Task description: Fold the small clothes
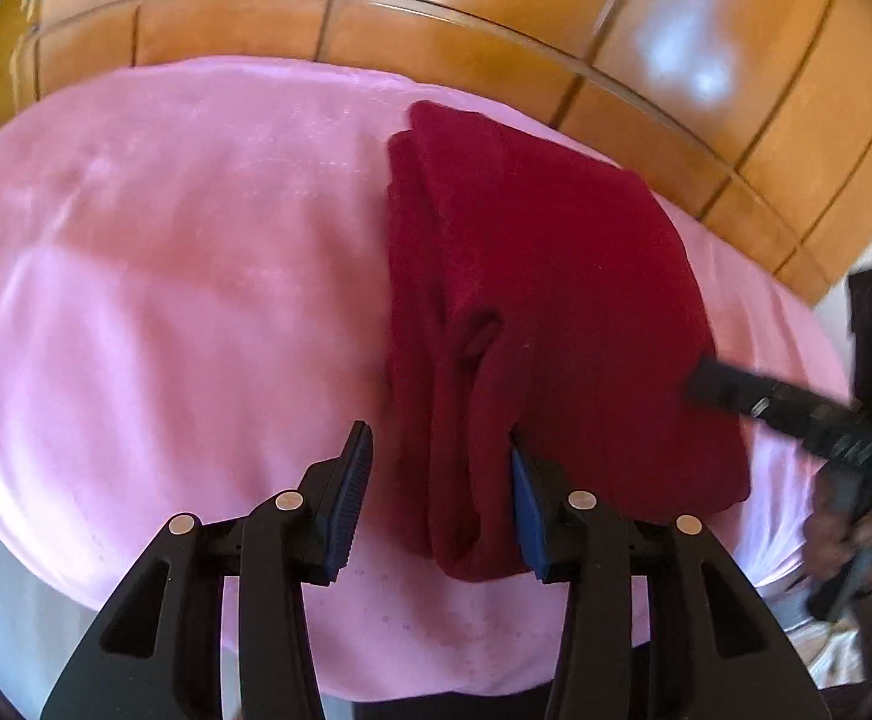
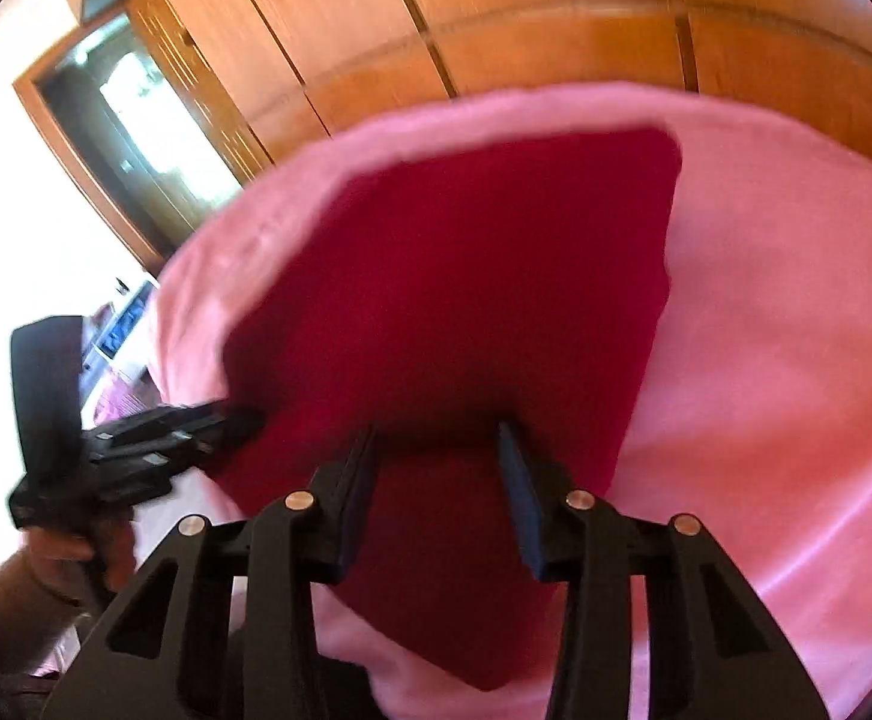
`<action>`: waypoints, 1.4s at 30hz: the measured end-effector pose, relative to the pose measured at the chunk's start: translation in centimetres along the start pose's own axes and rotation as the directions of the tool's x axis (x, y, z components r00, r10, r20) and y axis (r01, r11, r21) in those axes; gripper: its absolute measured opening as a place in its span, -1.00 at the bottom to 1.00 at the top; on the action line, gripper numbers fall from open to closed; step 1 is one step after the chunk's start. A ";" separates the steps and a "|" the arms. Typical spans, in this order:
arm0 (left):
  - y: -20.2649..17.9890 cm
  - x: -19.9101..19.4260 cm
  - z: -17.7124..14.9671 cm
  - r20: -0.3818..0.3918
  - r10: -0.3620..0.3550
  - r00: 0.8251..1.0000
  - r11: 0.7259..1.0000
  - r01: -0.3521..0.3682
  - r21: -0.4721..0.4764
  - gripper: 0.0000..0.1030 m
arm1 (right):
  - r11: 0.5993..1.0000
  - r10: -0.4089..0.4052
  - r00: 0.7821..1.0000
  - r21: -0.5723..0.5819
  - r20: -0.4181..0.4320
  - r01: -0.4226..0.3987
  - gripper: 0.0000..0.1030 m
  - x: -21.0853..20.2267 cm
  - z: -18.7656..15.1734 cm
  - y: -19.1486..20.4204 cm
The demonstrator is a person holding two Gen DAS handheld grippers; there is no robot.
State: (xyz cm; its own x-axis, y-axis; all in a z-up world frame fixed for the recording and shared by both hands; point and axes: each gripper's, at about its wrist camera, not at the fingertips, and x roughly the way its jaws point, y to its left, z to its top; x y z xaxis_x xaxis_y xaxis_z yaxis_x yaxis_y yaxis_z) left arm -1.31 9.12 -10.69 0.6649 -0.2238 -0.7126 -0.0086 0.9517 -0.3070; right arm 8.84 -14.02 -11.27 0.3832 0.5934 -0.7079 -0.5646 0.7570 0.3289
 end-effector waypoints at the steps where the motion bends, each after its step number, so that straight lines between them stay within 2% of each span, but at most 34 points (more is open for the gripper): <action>1: -0.1 -0.5 0.1 0.015 0.007 1.000 1.000 -0.007 0.006 -0.15 | 1.000 -0.004 1.000 -0.009 0.014 0.004 -0.22 0.0 -0.3 0.2; 3: -0.5 -1.5 0.7 0.052 0.030 0.998 0.999 -0.031 0.020 -0.14 | 1.000 0.006 1.000 -0.004 0.019 -0.006 -0.21 -0.9 -0.4 -0.4; 4: -0.7 -1.8 0.9 0.062 0.038 0.997 0.999 -0.039 0.029 -0.02 | 1.000 0.011 1.000 0.001 0.020 -0.011 -0.21 -1.2 -0.3 -0.3; 5: -1.1 -2.4 1.2 0.076 0.052 0.996 0.998 -0.055 0.039 0.19 | 1.000 0.017 1.000 0.009 0.023 -0.017 -0.21 -1.3 -0.3 -0.5; 7: -1.9 -3.7 1.9 0.127 0.088 0.988 0.994 -0.097 0.060 0.46 | 0.999 0.036 0.999 0.027 0.037 -0.037 -0.07 -1.8 -0.2 -0.9; 8: -2.2 -4.3 2.2 0.149 0.091 0.985 0.992 -0.103 0.070 0.49 | 0.998 0.049 0.998 0.037 0.046 -0.051 0.10 -2.0 0.2 -1.3; 9: -2.4 -4.9 2.4 0.161 0.093 0.983 0.991 -0.107 0.079 0.49 | 0.997 0.056 0.997 0.043 0.058 -0.059 0.20 -2.8 0.3 -1.2; 12: -3.3 -5.5 3.3 0.187 0.107 0.977 0.985 -0.129 0.113 0.49 | 0.997 0.049 0.995 0.055 0.091 -0.054 0.28 -4.3 0.6 -1.2; 14: -3.8 -5.6 3.7 0.201 0.102 0.974 0.982 -0.131 0.137 0.59 | 0.997 0.042 0.993 0.066 0.108 -0.049 0.38 -4.9 0.9 -1.6; 16: -4.0 -5.6 4.0 0.209 0.098 0.973 0.980 -0.131 0.149 0.61 | 0.996 0.035 0.992 0.080 0.123 -0.045 0.43 -5.5 1.2 -2.2; 23: -5.1 -4.3 4.9 0.184 0.081 0.980 0.973 -0.118 0.201 0.61 | 0.990 0.031 0.989 0.130 0.147 -0.050 0.63 -5.9 2.6 -4.4; 30: -4.8 -2.1 5.4 0.131 0.075 0.988 0.973 -0.101 0.208 0.61 | 0.978 0.044 0.989 0.198 0.141 -0.072 0.73 -4.8 3.8 -7.2; 34: -3.2 0.5 5.5 0.050 0.042 0.998 0.985 -0.049 0.164 0.61 | 0.970 0.043 0.992 0.234 0.121 -0.070 0.73 -3.6 4.3 -9.0; 36: -1.7 2.1 5.6 -0.021 -0.014 1.000 0.995 0.016 0.098 0.61 | 0.964 0.048 0.992 0.256 0.113 -0.076 0.73 -3.1 4.3 -9.8; 38: -0.2 3.0 5.6 -0.057 -0.093 0.994 0.995 0.095 0.021 0.47 | 0.957 0.062 0.992 0.275 0.111 -0.091 0.73 -2.6 4.4 -10.4; 42: 2.0 4.1 5.3 -0.071 -0.208 0.976 0.976 0.202 -0.077 0.44 | 0.950 0.109 0.989 0.283 0.103 -0.135 0.71 -1.9 4.4 -10.9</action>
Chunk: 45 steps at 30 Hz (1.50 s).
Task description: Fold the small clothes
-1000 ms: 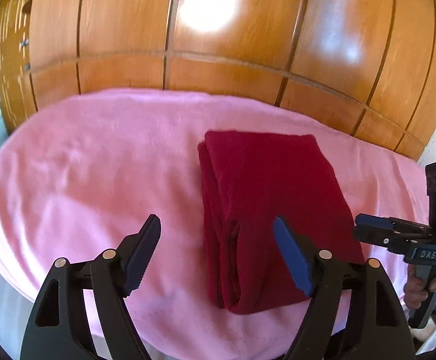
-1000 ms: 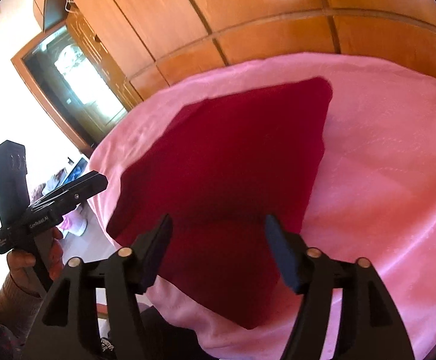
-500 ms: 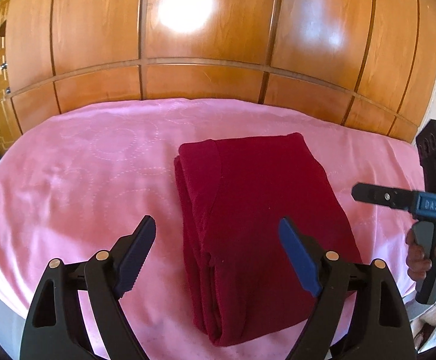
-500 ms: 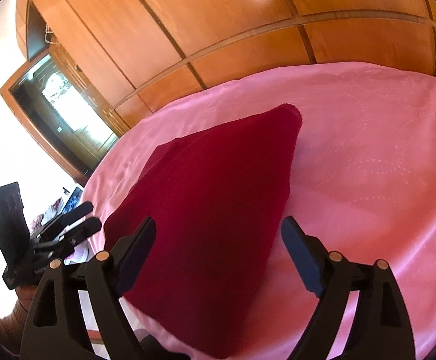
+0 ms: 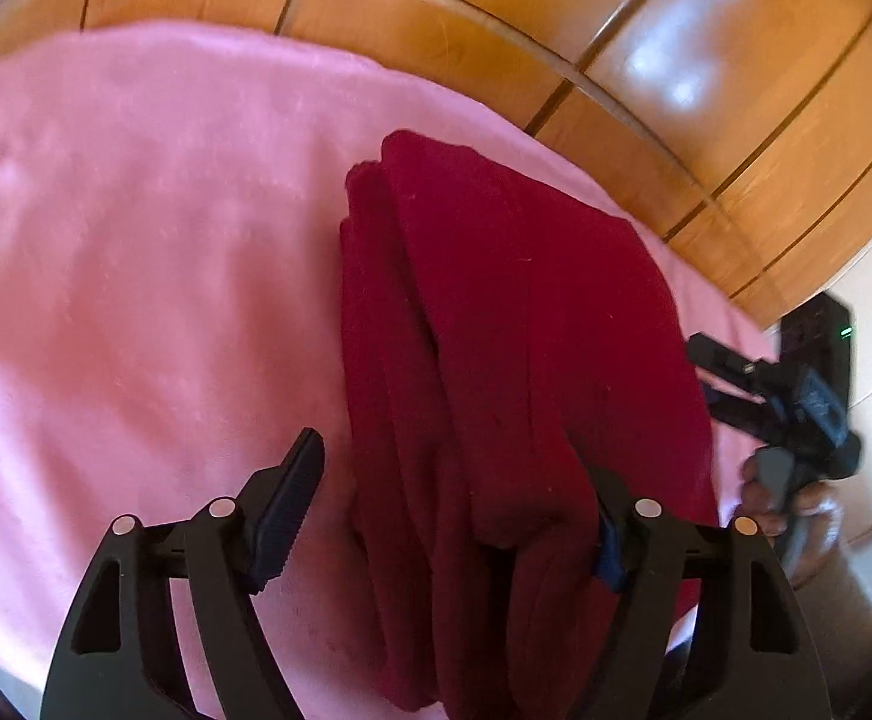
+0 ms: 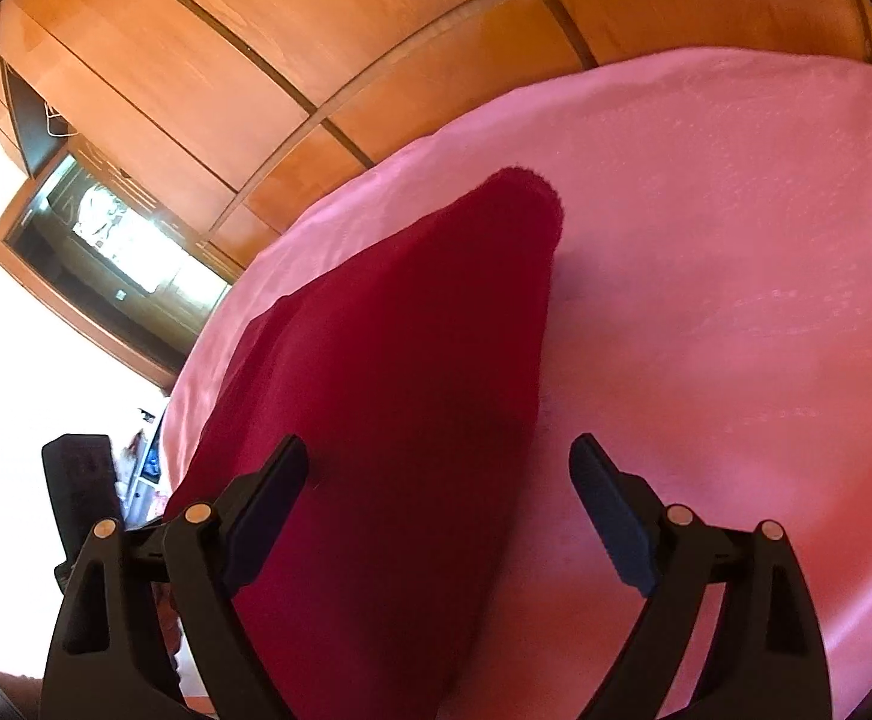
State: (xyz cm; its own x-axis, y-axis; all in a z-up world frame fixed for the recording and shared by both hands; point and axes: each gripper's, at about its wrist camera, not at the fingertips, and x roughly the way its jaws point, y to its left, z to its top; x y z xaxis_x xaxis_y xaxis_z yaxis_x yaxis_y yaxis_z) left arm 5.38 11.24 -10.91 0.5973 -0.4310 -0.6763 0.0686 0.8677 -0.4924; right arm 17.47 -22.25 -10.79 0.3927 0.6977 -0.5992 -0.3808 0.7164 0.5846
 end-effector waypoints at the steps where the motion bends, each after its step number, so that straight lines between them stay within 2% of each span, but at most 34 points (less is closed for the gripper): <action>1: 0.2 0.1 -0.1 0.000 -0.022 1.000 1.000 0.022 -0.007 0.36 | 1.000 0.012 1.000 0.003 -0.010 -0.012 0.68 0.3 -0.1 -0.1; 3: 0.6 0.3 -0.5 -0.002 -0.076 0.997 0.997 0.076 -0.013 0.27 | 0.999 0.051 0.998 0.015 -0.028 -0.051 0.51 0.7 -0.3 -0.4; 5: 1.1 0.6 -0.8 -0.005 -0.118 0.993 0.993 0.118 -0.031 0.11 | 0.996 0.088 0.995 0.034 -0.043 -0.087 0.50 1.3 -0.5 -0.6; 7: 1.3 0.4 -1.0 0.007 -0.150 0.989 0.988 0.150 -0.034 0.00 | 0.993 0.111 0.992 0.057 -0.056 -0.108 0.38 1.7 -0.7 -1.0; 9: 1.3 0.2 -1.1 0.012 -0.171 0.985 0.985 0.171 -0.030 -0.11 | 0.991 0.121 0.991 0.062 -0.060 -0.118 -0.04 1.6 -0.9 -1.0; 11: 0.9 -0.4 -1.2 0.018 -0.183 0.983 0.983 0.183 -0.011 -0.25 | 0.992 0.117 0.992 0.046 -0.046 -0.115 -0.26 0.7 -1.0 -0.3; 15: -0.5 -2.1 -1.1 0.038 -0.219 0.975 0.976 0.218 0.015 -0.34 | 0.994 0.111 0.994 -0.020 0.009 -0.111 -0.36 -2.1 -1.2 2.4; 19: -3.7 -3.4 -0.8 0.058 -0.273 0.960 0.961 0.269 0.064 -0.34 | 0.990 0.130 0.987 -0.074 0.097 -0.123 -0.37 -7.1 -1.7 4.2; 23: -9.0 -2.3 0.9 0.047 -0.353 0.935 0.928 0.343 0.142 -0.34 | 0.993 0.093 0.974 -0.086 0.206 -0.076 -0.37 -13.3 -1.8 3.2; 27: -16.1 1.8 3.0 -0.026 -0.405 0.914 0.886 0.399 0.237 -0.34 | 0.998 -0.012 0.950 -0.056 0.313 0.031 -0.37 -20.0 -1.4 0.0; 31: -23.8 8.2 4.5 -0.135 -0.405 0.904 0.845 0.427 0.322 -0.34 | 0.990 -0.135 0.920 0.021 0.367 0.137 -0.36 -25.1 -1.2 -4.9; 34: -28.3 13.7 4.6 -0.213 -0.358 0.909 0.834 0.414 0.364 -0.34 | 0.977 -0.212 0.905 0.112 0.370 0.183 -0.35 -27.5 -1.2 -10.2; 36: -29.9 17.3 4.4 -0.260 -0.307 0.915 0.850 0.387 0.359 -0.34 | 0.954 -0.292 0.891 0.172 0.348 0.246 -0.32 -27.8 -1.6 -13.8; 38: -31.1 21.2 3.4 -0.312 -0.213 0.926 0.872 0.324 0.368 -0.33 | 0.914 -0.394 0.871 0.227 0.294 0.336 -0.29 -27.2 -2.3 -16.9; 39: -31.4 22.2 3.0 -0.322 -0.182 0.929 0.875 0.302 0.378 -0.24 | 0.890 -0.441 0.860 0.244 0.257 0.384 -0.22 -26.6 -2.7 -18.2; 40: -31.6 22.9 2.5 -0.309 -0.160 0.938 0.874 0.280 0.398 -0.07 | 0.865 -0.487 0.847 0.258 0.215 0.431 -0.18 -25.8 -3.2 -19.5; 41: -31.8 22.9 2.3 -0.293 -0.158 0.943 0.872 0.272 0.406 -0.04 | 0.853 -0.501 0.843 0.278 0.197 0.442 -0.09 -25.3 -4.0 -20.5; 42: -31.9 22.6 2.1 -0.288 -0.157 0.945 0.873 0.269 0.407 -0.04 | 0.856 -0.493 0.843 0.293 0.217 0.426 0.01 -25.5 -4.5 -20.9; 43: -32.0 22.2 2.0 -0.280 -0.150 0.948 0.874 0.260 0.411 0.05 | 0.858 -0.488 0.841 0.303 0.232 0.414 0.12 -25.9 -4.9 -20.9; 44: -32.1 21.4 1.5 -0.260 -0.131 0.957 0.875 0.235 0.422 0.14 | 0.852 -0.500 0.832 0.313 0.242 0.420 0.32 -26.5 -5.1 -20.9; 45: -32.2 21.0 1.3 -0.236 -0.121 0.964 0.875 0.216 0.433 0.14 | 0.844 -0.514 0.820 0.320 0.253 0.431 0.32 -26.9 -5.4 -20.5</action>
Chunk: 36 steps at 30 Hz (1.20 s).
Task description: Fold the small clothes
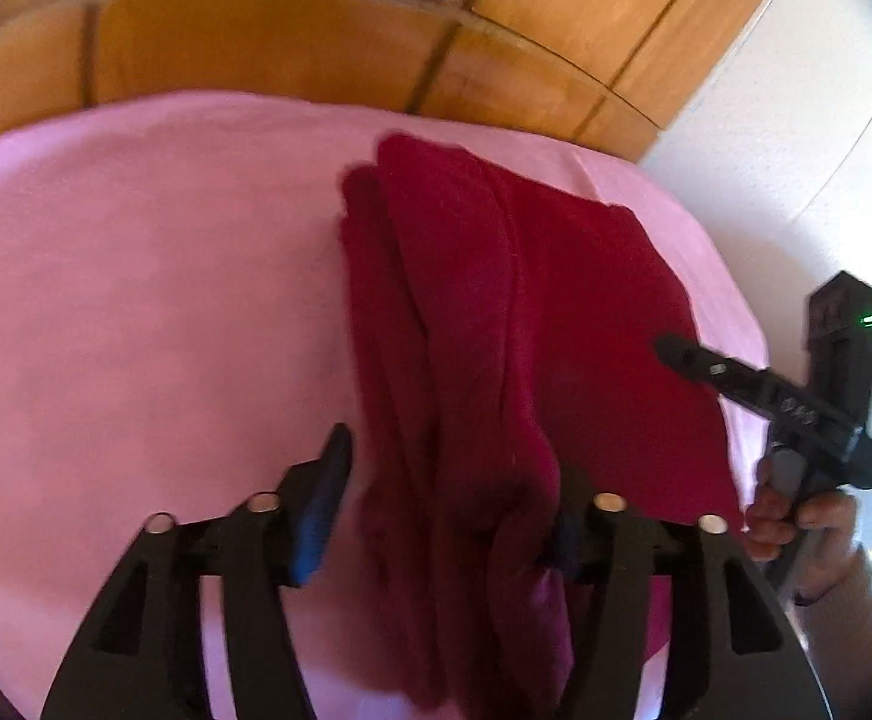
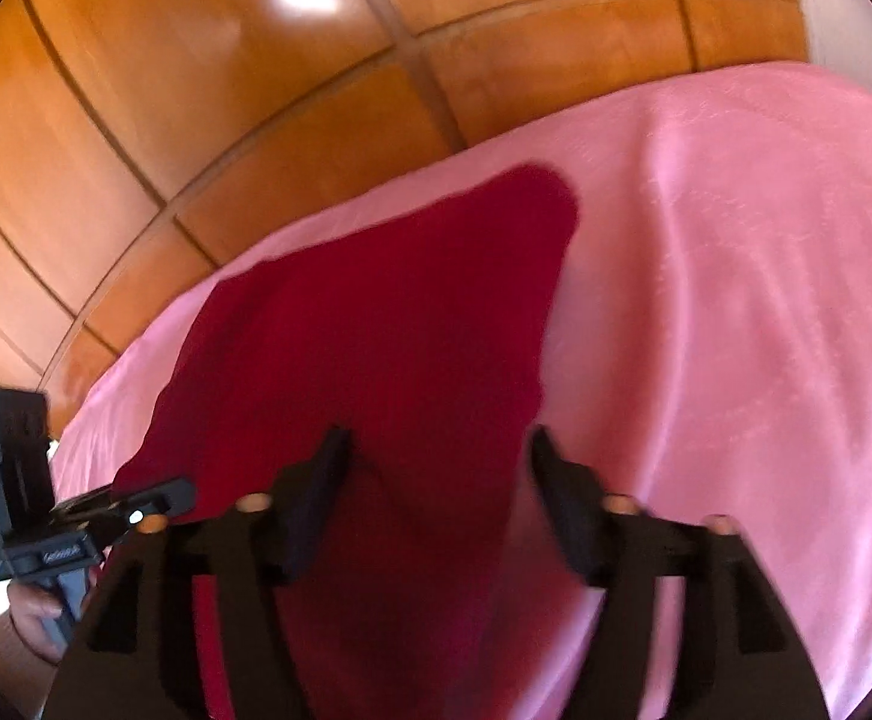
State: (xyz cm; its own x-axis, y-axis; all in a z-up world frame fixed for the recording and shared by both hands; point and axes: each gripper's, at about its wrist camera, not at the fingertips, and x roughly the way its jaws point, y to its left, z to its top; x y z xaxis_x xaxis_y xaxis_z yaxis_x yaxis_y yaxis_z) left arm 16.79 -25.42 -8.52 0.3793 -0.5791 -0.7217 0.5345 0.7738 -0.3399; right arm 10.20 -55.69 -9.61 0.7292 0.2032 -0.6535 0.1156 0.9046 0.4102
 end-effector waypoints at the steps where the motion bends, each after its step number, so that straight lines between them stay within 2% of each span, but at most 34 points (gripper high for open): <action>1: 0.1 -0.9 0.1 0.033 0.020 0.999 1.000 -0.020 0.007 0.16 | 1.000 -0.008 1.000 0.000 0.016 0.008 0.30 -0.7 0.0 0.2; 4: -0.5 -2.7 -1.4 0.089 0.091 0.992 0.995 -0.094 0.027 0.23 | 1.000 -0.015 0.995 -0.013 0.100 0.016 0.19 -3.9 0.0 2.2; 6: -0.9 -2.9 -1.7 0.104 0.140 0.985 0.987 -0.147 0.061 0.23 | 0.999 0.021 0.992 -0.028 0.126 -0.018 0.07 -5.2 -0.6 3.9; 8: -0.8 -1.8 -2.0 0.101 0.177 0.979 0.980 -0.184 0.069 0.23 | 0.997 0.032 0.991 -0.070 0.130 -0.023 0.05 -5.7 -1.6 6.4; 11: 0.0 -0.4 -2.8 0.073 0.206 0.976 0.977 -0.209 0.036 0.23 | 0.994 -0.020 0.997 -0.102 0.076 0.028 0.04 -3.8 -2.9 8.4; 13: 0.6 -0.2 -2.6 0.068 0.210 0.975 0.977 -0.213 0.026 0.26 | 0.991 -0.101 0.995 -0.087 0.013 0.102 0.05 -1.3 -3.4 8.9; 14: 0.8 -0.9 -3.0 0.071 0.217 0.974 0.975 -0.219 0.027 0.29 | 0.986 -0.144 0.990 -0.085 0.009 0.144 0.05 -0.7 -4.0 9.1; 19: 0.4 -2.5 -3.5 0.091 0.239 0.967 0.971 -0.238 -0.021 0.34 | 0.983 -0.165 0.985 -0.068 0.057 0.169 0.14 -1.4 -3.8 10.0; 21: 0.0 -3.5 -3.8 0.114 0.263 0.958 0.965 -0.260 -0.039 0.47 | 0.982 -0.175 0.982 -0.063 0.076 0.180 0.30 -2.0 -3.8 10.3; 23: -0.3 -4.5 -4.3 0.132 0.290 0.948 0.957 -0.285 -0.057 0.65 | 0.981 -0.184 0.977 -0.046 0.113 0.190 0.39 -3.3 -4.3 10.5; 26: -1.0 -5.8 -4.8 0.167 0.318 0.933 0.948 -0.311 -0.069 0.77 | 0.975 -0.218 0.965 -0.019 0.143 0.223 0.59 -5.3 -5.3 11.0; 28: -1.5 -7.0 -5.2 0.200 0.325 0.924 0.946 -0.315 -0.077 0.83 | 0.968 -0.246 0.957 -0.013 0.152 0.251 0.63 -6.1 -6.1 11.2; 30: -1.9 -7.7 -5.6 0.218 0.331 0.918 0.944 -0.322 -0.077 0.84 | 0.957 -0.284 0.944 -0.004 0.166 0.289 0.78 -6.8 -6.9 11.4; 34: -3.0 -9.2 -6.3 0.260 0.340 0.904 0.940 -0.336 -0.064 0.91 | 0.943 -0.328 0.926 0.010 0.187 0.332 0.89 -8.0 -8.4 11.8; 36: -3.4 -9.8 -6.6 0.274 0.347 0.897 0.937 -0.345 -0.058 0.92 | 0.931 -0.359 0.910 0.007 0.207 0.366 0.95 -8.7 -9.1 12.2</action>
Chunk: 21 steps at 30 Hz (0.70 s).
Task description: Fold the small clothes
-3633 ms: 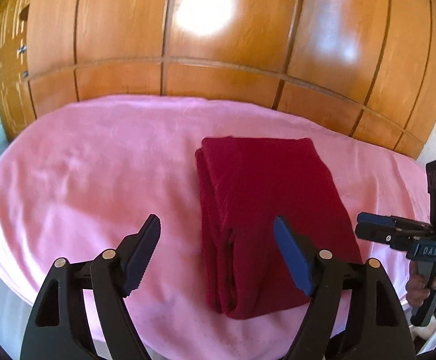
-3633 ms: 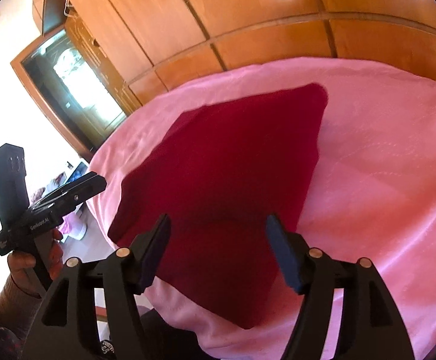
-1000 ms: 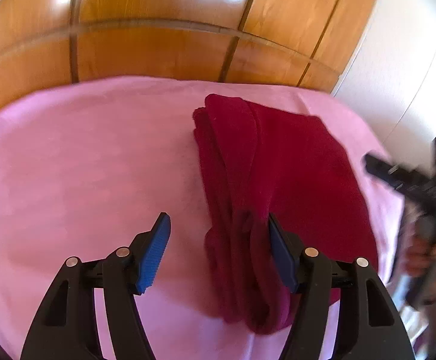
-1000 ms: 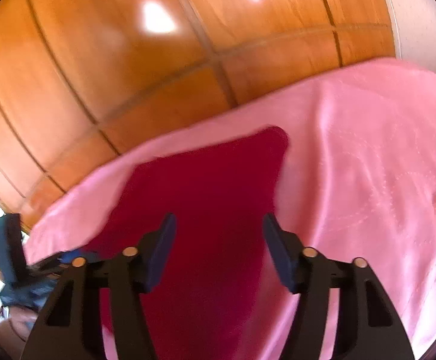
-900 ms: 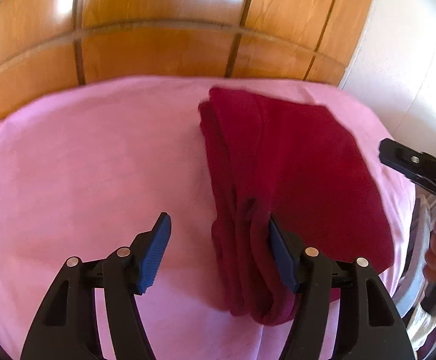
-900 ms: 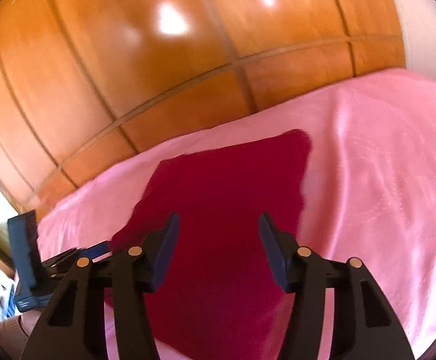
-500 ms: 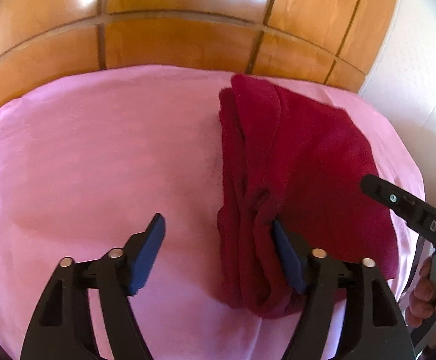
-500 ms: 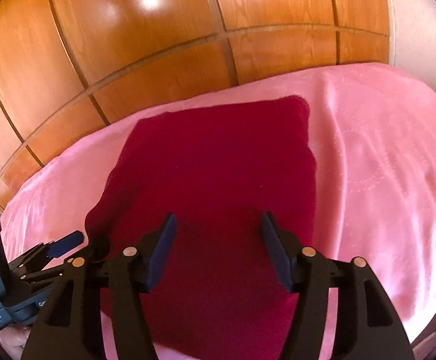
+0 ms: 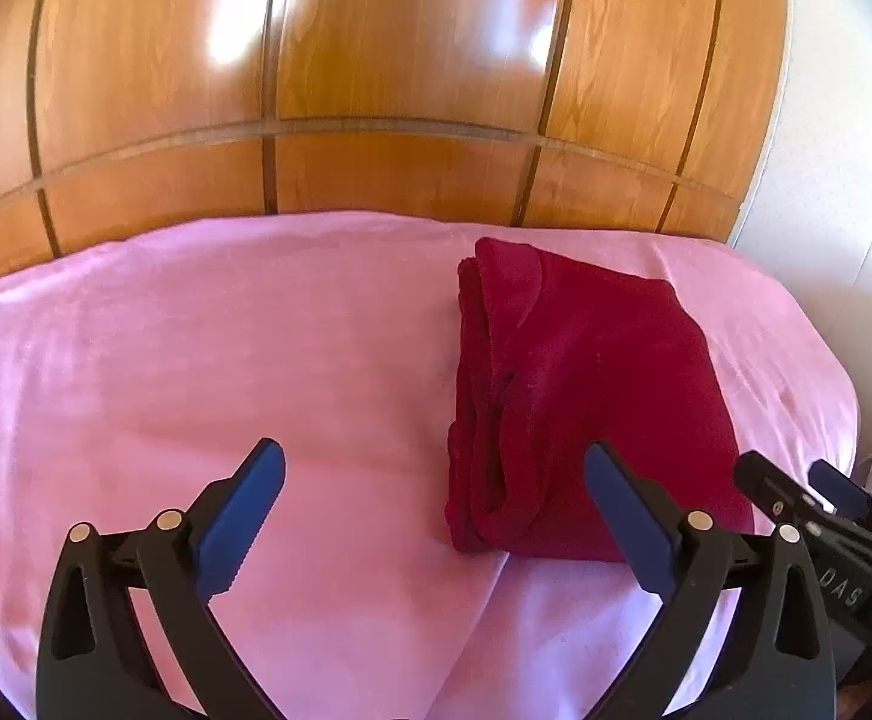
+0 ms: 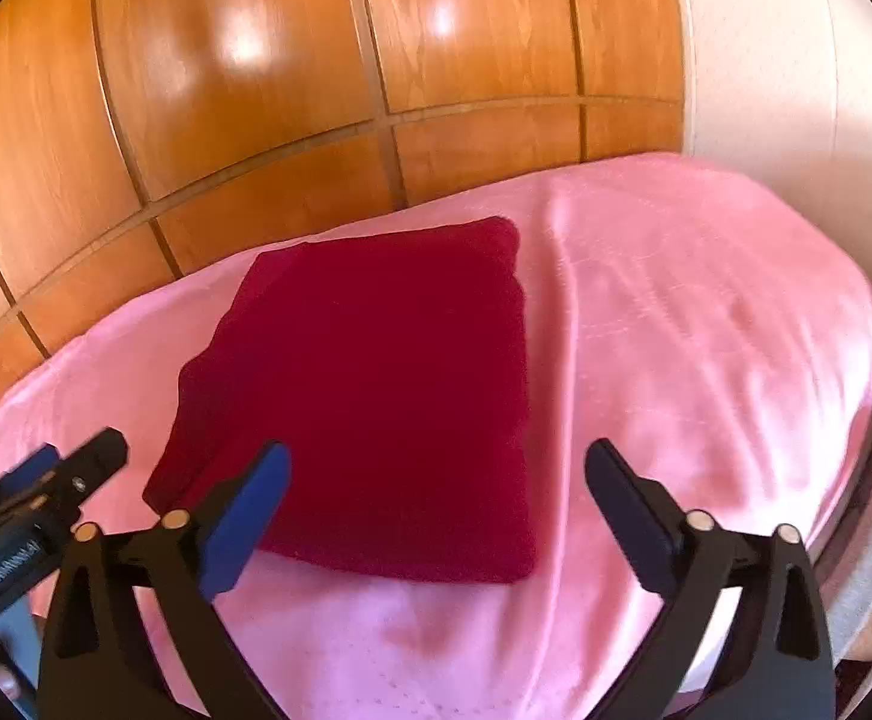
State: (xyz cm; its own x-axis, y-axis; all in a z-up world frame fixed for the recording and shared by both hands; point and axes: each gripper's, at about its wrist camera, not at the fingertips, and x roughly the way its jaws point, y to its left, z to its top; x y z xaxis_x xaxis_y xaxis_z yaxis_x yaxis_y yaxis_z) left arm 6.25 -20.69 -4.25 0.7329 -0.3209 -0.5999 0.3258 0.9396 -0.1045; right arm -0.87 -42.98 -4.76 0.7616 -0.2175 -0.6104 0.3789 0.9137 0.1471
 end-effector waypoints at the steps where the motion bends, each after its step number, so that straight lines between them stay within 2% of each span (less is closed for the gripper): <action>1: 0.0 -0.3 -0.1 0.004 0.003 1.000 1.000 -0.003 0.000 0.92 | 1.000 -0.015 1.000 -0.002 0.008 0.015 0.95 -0.4 -0.3 0.1; 4: -0.1 -1.2 -0.5 0.017 0.028 0.999 1.000 -0.028 -0.015 0.93 | 0.997 -0.070 0.997 -0.034 0.036 0.072 0.96 -1.4 -1.0 0.5; 8: -0.3 -2.2 -1.0 0.028 0.052 0.998 0.999 -0.052 -0.008 0.93 | 0.995 -0.091 0.996 -0.031 0.024 0.091 0.96 -1.7 -1.7 0.6; 15: -0.6 -3.3 -1.7 0.049 0.094 0.994 0.996 -0.094 -0.005 0.93 | 0.996 -0.077 0.997 -0.039 0.015 0.077 0.96 -2.5 -2.3 1.1; 21: -0.5 -3.7 -1.7 0.068 0.119 0.991 0.993 -0.120 0.000 0.93 | 0.996 -0.078 0.996 -0.043 0.042 0.080 0.96 -3.3 -2.0 1.5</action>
State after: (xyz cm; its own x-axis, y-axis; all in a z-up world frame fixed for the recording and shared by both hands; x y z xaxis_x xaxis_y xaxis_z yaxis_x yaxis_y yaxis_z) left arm 2.35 -19.73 -3.37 0.8055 -0.2138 -0.5527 0.2358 0.9713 -0.0322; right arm -3.84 -40.23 -4.07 0.7513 -0.3027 -0.5864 0.4156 0.9073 0.0641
